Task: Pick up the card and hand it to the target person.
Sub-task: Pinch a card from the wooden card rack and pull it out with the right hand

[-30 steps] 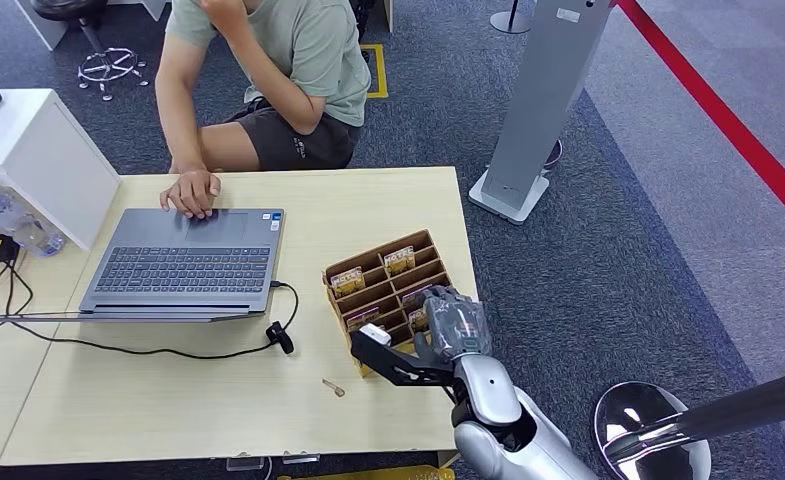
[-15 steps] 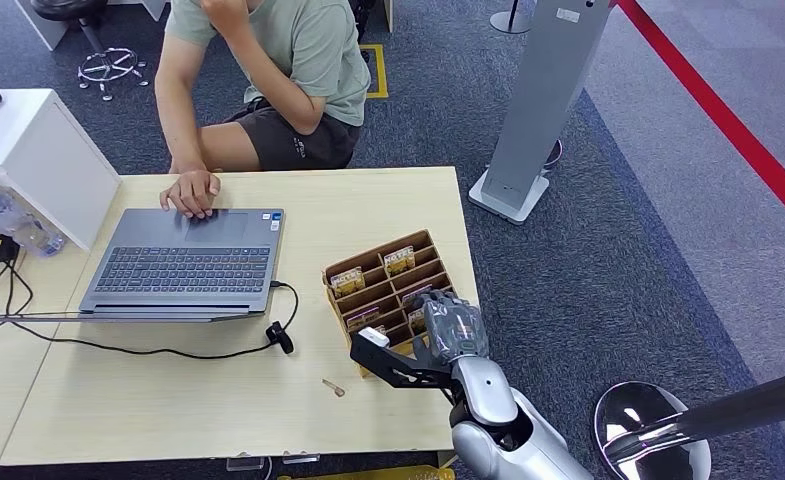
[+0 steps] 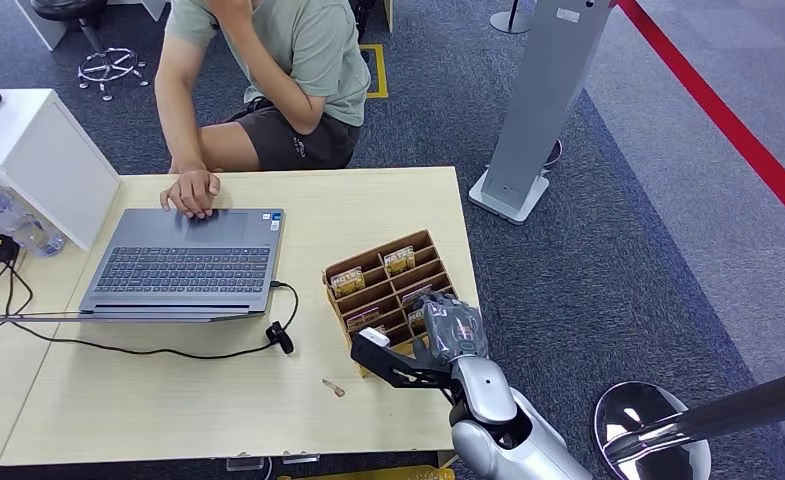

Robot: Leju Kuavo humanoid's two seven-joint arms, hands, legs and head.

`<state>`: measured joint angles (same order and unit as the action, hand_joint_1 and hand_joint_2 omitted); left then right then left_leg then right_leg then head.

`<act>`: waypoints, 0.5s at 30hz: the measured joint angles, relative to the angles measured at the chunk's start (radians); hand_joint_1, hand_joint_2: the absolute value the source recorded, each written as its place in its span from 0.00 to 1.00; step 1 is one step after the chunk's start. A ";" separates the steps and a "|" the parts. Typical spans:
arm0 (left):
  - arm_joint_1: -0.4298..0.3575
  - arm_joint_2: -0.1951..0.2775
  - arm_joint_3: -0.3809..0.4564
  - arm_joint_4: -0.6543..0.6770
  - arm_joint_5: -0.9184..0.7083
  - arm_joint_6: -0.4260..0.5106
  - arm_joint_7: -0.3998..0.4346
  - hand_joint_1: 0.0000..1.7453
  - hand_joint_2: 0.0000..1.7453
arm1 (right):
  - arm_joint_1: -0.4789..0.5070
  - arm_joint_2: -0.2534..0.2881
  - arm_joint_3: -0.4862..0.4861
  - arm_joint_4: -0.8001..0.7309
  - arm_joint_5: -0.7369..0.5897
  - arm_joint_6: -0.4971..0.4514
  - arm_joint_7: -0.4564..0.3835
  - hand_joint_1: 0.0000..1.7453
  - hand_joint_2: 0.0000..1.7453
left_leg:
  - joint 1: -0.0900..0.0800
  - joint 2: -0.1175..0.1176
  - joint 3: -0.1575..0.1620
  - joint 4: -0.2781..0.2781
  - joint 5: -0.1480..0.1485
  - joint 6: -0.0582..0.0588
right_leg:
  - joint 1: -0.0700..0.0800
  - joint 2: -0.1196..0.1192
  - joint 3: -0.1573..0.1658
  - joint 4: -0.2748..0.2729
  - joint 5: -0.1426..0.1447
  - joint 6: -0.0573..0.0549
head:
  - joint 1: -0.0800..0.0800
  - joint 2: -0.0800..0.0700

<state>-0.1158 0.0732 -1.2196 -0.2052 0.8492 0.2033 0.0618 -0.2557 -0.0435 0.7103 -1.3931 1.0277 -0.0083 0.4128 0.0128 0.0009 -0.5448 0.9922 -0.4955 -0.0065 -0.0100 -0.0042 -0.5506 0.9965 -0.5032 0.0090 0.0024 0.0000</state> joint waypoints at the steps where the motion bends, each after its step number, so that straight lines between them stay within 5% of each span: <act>1: 0.000 0.000 0.000 0.000 0.000 0.000 0.000 0.00 1.00 | 0.000 0.000 0.000 0.001 0.000 0.000 0.000 0.52 1.00 | 0.000 0.000 0.000 0.000 0.000 0.000 | 0.000 0.000 0.000 0.000 0.000 0.000 | 0.000 0.000; 8: 0.000 0.000 0.000 0.000 -0.001 0.000 0.000 0.00 1.00 | -0.003 0.000 0.000 0.003 0.000 -0.004 0.000 0.74 1.00 | 0.000 0.000 0.000 0.000 0.000 0.000 | 0.000 0.000 0.000 0.000 0.000 0.000 | 0.000 0.000; 15: 0.000 0.000 0.000 0.000 -0.003 0.000 0.000 0.00 1.00 | -0.003 0.000 0.000 0.003 0.000 -0.004 0.000 0.76 1.00 | 0.000 0.000 0.000 0.000 0.000 0.000 | 0.000 0.000 0.000 0.000 0.000 0.000 | 0.000 0.000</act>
<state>-0.1158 0.0732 -1.2196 -0.2052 0.8461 0.2033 0.0614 -0.2592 -0.0435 0.7103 -1.3905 1.0276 -0.0122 0.4131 0.0128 0.0009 -0.5448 0.9922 -0.4955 -0.0065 -0.0100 -0.0042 -0.5507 0.9965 -0.5032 0.0090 0.0023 0.0000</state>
